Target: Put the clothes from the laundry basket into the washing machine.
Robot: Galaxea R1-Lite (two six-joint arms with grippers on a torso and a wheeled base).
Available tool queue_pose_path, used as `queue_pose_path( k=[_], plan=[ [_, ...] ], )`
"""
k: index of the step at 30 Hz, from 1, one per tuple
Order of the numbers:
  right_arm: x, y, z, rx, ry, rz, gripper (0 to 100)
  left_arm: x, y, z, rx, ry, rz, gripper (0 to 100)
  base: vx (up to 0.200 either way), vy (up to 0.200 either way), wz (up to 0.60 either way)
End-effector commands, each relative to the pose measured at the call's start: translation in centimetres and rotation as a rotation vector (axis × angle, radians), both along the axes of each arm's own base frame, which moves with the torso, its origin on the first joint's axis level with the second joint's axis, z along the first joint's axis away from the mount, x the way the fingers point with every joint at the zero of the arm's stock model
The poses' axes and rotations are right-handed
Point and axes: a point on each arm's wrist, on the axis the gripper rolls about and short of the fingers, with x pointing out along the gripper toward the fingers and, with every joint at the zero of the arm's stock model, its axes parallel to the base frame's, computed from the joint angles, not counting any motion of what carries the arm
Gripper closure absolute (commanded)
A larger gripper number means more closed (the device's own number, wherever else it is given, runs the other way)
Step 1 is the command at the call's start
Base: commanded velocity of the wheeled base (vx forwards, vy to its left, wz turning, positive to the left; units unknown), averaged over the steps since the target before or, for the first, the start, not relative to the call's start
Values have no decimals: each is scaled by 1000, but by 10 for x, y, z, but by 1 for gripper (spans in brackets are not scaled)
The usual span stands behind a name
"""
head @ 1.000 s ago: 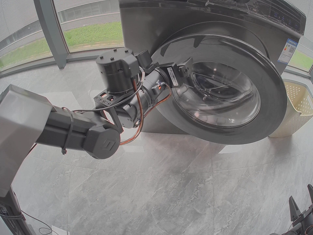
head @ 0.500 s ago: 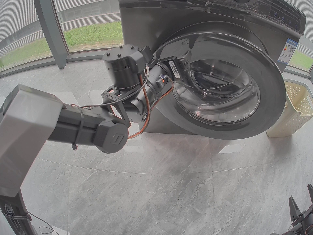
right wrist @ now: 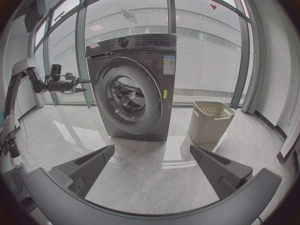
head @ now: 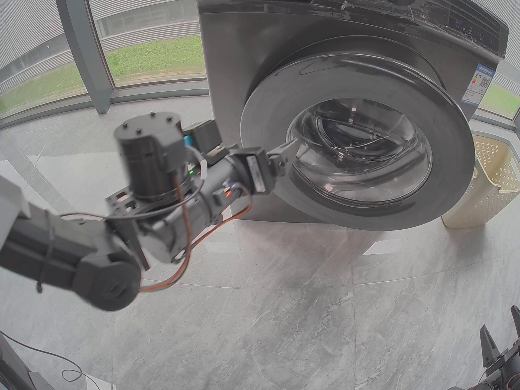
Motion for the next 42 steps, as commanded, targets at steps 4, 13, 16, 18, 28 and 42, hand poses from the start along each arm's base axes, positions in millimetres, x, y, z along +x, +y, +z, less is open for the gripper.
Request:
queue_pose_path(
  k=[4,13,16,18,28,42],
  plan=[
    [0,0,-5,-1,3,0,0,-135,117,-18,110,-35,-59,0,0,0,0],
    [0,0,-5,0,3,0,0,-189,183,-67,207,-52,79,0,0,0,0],
    [0,0,-5,-1,3,0,0,-206,201,-76,190,-66,186,0,0,0,0],
    [0,0,-5,-1,3,0,0,-219,210,-80,179,-71,249,0,0,0,0],
    [0,0,-5,-13,3,-1,0,-278,227,-140,219,45,423,0,0,0,0],
    [0,0,-5,2,1,-3,0,-285,227,-145,240,33,614,0,0,0,0]
  ],
)
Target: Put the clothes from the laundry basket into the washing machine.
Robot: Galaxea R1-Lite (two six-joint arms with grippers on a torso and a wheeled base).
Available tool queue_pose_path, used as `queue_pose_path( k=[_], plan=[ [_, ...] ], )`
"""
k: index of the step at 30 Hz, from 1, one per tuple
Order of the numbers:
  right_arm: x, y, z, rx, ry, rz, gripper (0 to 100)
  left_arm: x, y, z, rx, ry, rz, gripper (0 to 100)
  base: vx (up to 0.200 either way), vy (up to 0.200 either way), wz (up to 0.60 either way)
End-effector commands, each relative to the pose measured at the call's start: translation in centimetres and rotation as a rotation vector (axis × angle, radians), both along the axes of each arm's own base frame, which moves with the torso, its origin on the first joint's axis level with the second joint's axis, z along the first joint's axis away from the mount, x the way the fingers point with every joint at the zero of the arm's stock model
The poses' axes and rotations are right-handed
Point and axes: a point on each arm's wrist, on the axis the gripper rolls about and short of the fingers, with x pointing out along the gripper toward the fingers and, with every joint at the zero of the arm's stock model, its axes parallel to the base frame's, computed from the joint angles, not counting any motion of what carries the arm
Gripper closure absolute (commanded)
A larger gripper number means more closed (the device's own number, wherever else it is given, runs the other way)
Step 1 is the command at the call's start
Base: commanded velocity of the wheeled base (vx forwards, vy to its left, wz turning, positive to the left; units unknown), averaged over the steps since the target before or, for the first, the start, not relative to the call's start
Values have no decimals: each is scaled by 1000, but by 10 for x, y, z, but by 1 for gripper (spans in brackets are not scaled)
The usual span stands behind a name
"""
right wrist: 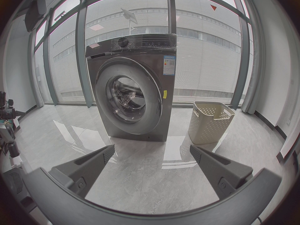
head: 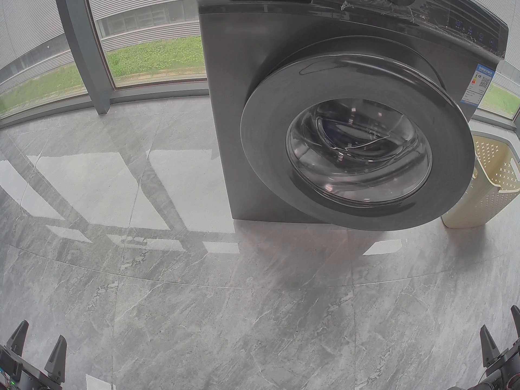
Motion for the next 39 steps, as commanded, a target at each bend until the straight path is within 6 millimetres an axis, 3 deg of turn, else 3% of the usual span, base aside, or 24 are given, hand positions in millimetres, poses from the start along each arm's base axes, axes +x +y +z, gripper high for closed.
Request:
queue_pose_path(
  k=[1,5,8,11,16,19,28,34,39],
  plan=[
    [0,0,-5,5,2,0,0,-8,1,-10,18,-36,38,0,0,0,0],
    [-1,0,1,6,-38,10,0,-9,0,-14,81,-34,-25,0,0,0,0],
    [-14,0,42,49,-205,23,0,-9,-1,-13,87,-36,-35,0,0,0,0],
    [-12,1,49,68,-124,37,0,-9,-1,-13,85,-36,-35,0,0,0,0],
    [16,4,34,150,229,173,0,-9,-1,-13,89,-35,-49,0,0,-120,0],
    [40,4,40,177,337,176,0,-9,-1,-13,86,-35,-48,0,0,-200,0],
    [121,13,57,187,391,263,0,-9,-1,-13,85,-35,-50,0,0,-200,0],
    [140,34,53,224,442,399,0,-9,-1,-13,85,-35,-51,0,0,-200,0],
    [143,53,60,265,417,518,0,-9,-1,-13,85,-35,-51,0,0,-200,0]
  ],
)
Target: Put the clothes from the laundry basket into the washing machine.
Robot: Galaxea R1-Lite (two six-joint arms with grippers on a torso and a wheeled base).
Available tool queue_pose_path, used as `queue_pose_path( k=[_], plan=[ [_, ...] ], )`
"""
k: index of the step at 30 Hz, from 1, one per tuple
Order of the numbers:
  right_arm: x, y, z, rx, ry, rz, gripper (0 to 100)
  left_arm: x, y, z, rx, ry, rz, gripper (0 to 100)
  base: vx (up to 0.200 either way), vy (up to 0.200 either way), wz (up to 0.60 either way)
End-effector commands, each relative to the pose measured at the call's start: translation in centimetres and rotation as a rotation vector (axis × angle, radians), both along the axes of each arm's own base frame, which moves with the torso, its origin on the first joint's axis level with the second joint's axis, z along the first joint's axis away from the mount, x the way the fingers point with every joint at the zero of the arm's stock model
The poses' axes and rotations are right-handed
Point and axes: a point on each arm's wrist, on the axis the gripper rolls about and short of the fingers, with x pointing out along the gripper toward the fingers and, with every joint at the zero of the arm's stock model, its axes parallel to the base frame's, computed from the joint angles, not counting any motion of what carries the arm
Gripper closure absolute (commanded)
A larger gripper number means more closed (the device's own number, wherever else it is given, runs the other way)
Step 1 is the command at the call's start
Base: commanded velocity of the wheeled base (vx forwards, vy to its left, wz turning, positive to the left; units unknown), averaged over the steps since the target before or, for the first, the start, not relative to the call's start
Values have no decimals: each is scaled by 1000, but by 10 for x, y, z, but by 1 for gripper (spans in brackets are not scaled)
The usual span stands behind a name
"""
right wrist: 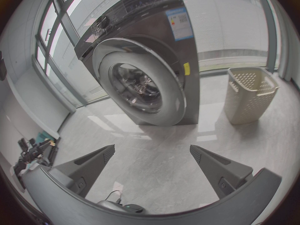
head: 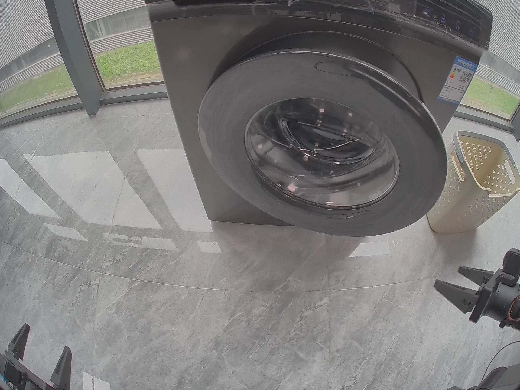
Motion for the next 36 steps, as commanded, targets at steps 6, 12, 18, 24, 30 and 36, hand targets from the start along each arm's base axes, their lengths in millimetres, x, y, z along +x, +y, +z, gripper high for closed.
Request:
queue_pose_path(
  k=[6,12,18,24,30,36],
  plan=[
    [29,44,15,116,27,181,0,0,0,-5,1,6,-3,0,0,-133,0],
    [38,64,22,134,48,249,0,0,0,-5,-8,6,-9,0,0,0,0],
    [56,76,32,141,36,251,0,1,0,-5,-7,9,-8,0,167,0,0],
    [64,84,33,137,43,259,0,1,0,-5,-7,9,-8,0,200,0,0],
    [76,90,38,146,25,252,0,1,0,-5,-7,9,-9,0,200,0,0],
    [93,89,41,167,-54,164,0,1,0,-5,-8,9,-9,0,200,0,0]
  ],
)
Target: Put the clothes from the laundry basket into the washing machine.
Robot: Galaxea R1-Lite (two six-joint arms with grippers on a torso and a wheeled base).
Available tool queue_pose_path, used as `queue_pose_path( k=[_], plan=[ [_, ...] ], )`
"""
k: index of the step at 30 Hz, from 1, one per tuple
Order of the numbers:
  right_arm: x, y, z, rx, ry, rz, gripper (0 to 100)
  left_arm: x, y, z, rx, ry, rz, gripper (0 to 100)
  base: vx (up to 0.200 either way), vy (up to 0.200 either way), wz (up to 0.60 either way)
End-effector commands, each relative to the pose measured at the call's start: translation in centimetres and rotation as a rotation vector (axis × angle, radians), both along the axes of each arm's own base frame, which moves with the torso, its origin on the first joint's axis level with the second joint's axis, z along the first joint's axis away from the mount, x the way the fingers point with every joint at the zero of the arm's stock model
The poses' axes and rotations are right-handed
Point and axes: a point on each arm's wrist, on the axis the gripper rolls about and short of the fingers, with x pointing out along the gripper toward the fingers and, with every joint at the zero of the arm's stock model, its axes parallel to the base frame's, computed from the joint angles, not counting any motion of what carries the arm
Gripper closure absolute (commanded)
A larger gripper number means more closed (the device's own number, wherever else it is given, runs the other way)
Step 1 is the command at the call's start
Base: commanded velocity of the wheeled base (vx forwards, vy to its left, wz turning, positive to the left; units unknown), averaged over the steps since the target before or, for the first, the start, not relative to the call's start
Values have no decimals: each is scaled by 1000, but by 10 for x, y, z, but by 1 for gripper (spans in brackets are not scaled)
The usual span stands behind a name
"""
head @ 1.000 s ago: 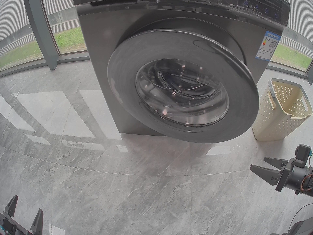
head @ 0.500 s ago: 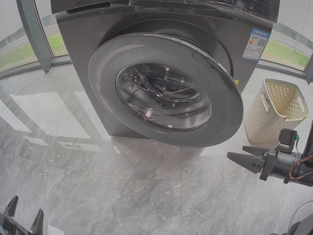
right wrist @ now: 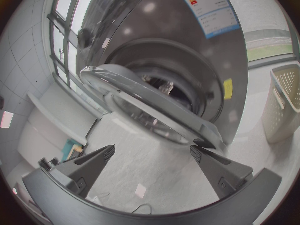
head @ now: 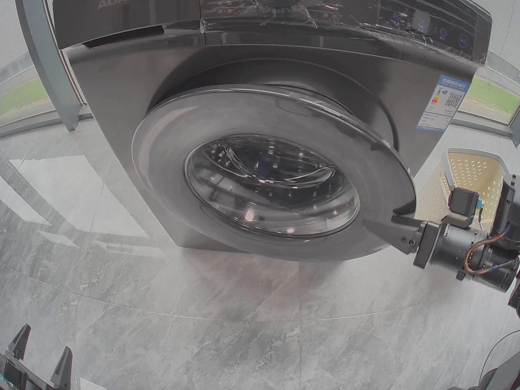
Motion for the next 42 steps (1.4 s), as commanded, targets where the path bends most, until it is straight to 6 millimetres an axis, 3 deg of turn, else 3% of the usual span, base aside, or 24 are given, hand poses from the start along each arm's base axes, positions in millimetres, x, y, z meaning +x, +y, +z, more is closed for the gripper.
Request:
queue_pose_path(
  k=[1,7,15,21,24,28,30,35,42],
  plan=[
    [13,1,-3,5,-19,-63,0,0,0,-5,0,6,-1,0,200,0,0],
    [14,-1,5,41,-89,-127,0,0,0,-5,0,6,-1,0,200,0,0],
    [8,-5,7,46,-104,-168,0,0,0,-5,-2,6,-1,0,0,0,0],
    [-38,-11,-15,-10,-75,-59,0,0,0,-5,-3,6,-1,0,0,0,0],
    [-79,-27,-43,-88,-63,47,0,0,0,-5,-6,6,1,0,0,0,0],
    [-106,-51,-58,-116,-112,62,0,0,0,-5,-6,6,-1,0,0,0,0],
    [-108,-54,-57,-111,-127,51,0,0,0,-5,-6,6,-1,0,0,0,0],
    [-140,-94,-57,-138,-254,-150,0,0,0,-5,-6,6,-1,0,0,0,0],
    [-178,-115,-70,-241,-308,-413,0,0,0,-4,-8,4,-1,0,0,0,0]
  ],
)
